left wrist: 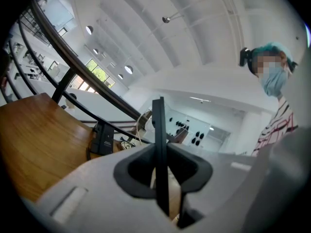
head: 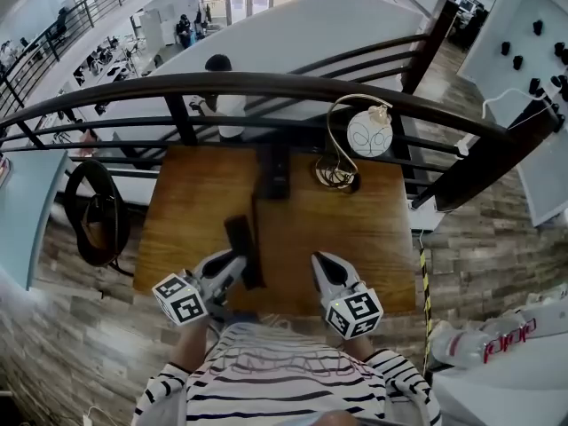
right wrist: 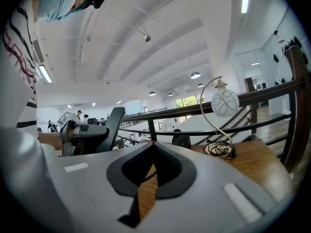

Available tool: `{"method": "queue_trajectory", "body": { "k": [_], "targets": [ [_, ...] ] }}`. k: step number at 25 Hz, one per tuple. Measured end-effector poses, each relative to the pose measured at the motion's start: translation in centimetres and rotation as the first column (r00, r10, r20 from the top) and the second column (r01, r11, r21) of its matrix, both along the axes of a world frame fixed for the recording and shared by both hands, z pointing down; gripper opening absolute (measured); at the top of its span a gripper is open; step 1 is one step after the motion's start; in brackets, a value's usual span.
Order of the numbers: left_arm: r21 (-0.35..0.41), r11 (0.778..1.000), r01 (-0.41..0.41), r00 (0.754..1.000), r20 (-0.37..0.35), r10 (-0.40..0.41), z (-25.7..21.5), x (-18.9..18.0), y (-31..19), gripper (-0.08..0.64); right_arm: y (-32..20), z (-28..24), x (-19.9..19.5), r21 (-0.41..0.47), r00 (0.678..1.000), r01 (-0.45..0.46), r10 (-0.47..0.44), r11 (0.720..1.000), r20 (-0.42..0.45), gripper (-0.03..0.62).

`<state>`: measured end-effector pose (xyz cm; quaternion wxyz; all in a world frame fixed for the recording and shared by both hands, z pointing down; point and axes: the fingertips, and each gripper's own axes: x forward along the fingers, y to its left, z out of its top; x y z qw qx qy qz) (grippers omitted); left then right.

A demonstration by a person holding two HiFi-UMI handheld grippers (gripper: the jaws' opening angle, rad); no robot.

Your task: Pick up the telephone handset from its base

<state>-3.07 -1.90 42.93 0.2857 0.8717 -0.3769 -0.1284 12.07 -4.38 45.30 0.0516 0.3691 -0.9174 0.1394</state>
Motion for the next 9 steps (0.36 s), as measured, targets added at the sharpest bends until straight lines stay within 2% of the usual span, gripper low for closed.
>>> {"method": "queue_trajectory", "body": {
  "k": [9],
  "targets": [
    [-0.006,1.0,-0.009,1.0,-0.001,0.009,-0.1,0.8,-1.6,0.071,-1.3,0.0,0.4,-0.008,1.0,-0.004,0.004,1.0,0.001,0.002]
  ]
}}
